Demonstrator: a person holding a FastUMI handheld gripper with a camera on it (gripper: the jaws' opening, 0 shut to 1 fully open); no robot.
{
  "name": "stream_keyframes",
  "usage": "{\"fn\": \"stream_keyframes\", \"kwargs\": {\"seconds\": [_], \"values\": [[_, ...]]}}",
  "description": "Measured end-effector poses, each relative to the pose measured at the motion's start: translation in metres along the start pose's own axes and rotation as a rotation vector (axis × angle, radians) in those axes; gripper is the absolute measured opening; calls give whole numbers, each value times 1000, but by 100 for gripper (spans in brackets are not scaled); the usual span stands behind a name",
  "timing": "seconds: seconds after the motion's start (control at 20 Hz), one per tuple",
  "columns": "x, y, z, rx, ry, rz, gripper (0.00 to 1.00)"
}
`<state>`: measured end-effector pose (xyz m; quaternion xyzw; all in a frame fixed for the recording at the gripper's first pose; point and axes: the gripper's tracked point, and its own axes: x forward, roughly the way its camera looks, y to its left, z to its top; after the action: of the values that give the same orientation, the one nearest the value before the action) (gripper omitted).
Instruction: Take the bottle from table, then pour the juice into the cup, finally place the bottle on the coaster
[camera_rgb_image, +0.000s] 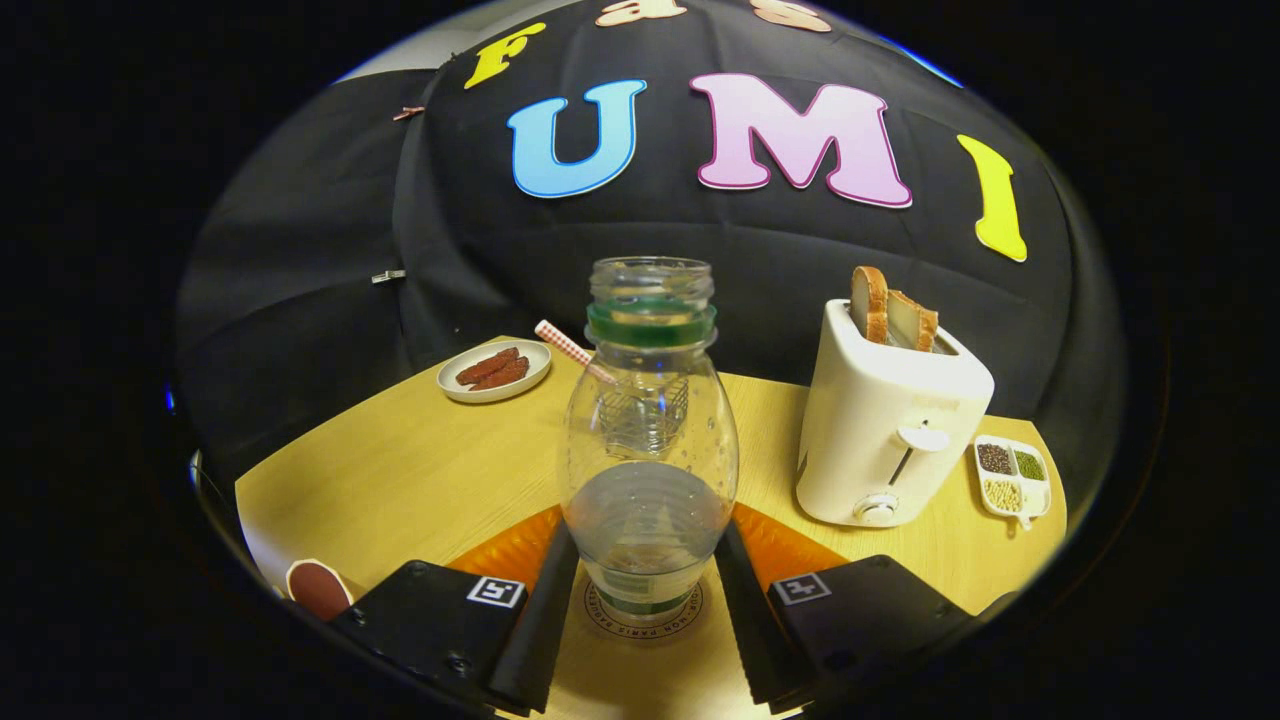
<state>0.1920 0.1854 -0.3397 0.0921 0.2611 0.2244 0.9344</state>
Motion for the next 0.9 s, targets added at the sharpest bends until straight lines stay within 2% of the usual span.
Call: {"fn": "stream_keyframes", "kwargs": {"seconds": [0.35,0.55,0.9], "values": [[-4,0,-1,4,7,-11,81],[-9,-1,2,12,7,-17,100],[-39,4,16,4,-25,0,100]]}}
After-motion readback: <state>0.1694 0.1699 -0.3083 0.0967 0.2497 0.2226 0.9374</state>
